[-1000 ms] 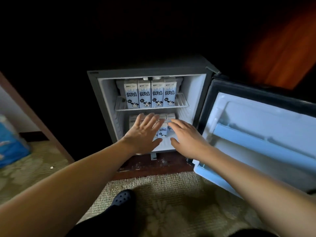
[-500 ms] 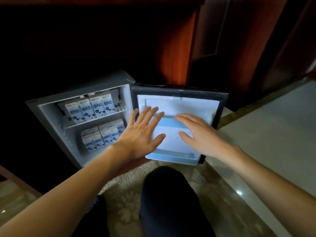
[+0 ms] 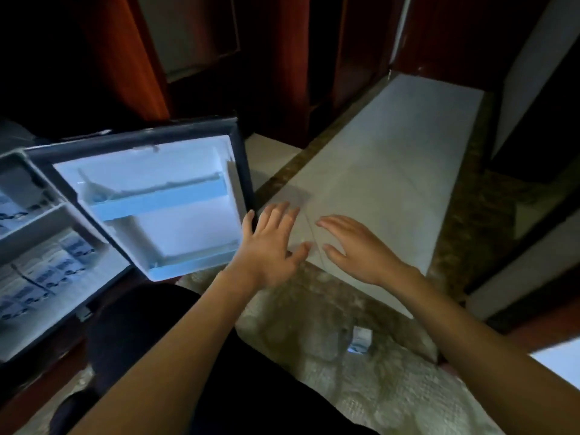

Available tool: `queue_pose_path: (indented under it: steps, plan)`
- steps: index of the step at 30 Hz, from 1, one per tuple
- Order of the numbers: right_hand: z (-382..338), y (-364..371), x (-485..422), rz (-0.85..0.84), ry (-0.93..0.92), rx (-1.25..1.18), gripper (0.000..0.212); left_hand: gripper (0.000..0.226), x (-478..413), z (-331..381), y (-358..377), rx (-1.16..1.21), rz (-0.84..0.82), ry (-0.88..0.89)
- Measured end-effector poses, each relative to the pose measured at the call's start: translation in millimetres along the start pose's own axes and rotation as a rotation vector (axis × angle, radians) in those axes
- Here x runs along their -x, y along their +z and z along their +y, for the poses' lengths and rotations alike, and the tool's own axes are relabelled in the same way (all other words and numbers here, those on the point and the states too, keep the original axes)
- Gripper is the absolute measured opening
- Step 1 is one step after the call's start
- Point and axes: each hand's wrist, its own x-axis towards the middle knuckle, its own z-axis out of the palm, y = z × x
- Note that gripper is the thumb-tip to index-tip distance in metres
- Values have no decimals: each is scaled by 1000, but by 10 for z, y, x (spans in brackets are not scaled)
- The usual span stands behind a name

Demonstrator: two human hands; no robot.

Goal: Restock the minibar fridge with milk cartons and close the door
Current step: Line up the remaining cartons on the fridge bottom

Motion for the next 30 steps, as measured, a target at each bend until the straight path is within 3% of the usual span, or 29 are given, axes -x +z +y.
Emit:
queue_pose_path:
  steps: [7, 13, 23, 27, 30]
  plan:
    - [939, 604, 611, -66, 170, 7, 50, 74, -96, 515, 1060, 12, -225, -10]
    - [1310, 1211, 986, -235, 286, -101, 44, 79, 152, 465, 1701, -33, -429, -55]
    - [1390, 1924, 1089, -464, 420, -55, 62, 79, 175, 415, 1980, -9, -514, -24]
    - [1350, 2113, 1106, -534, 469, -17, 56, 78, 168, 421, 2020, -8, -514, -4]
    - [1329, 2168, 1085, -496, 529, 3, 48, 77, 169, 411, 2019, -4, -513, -10]
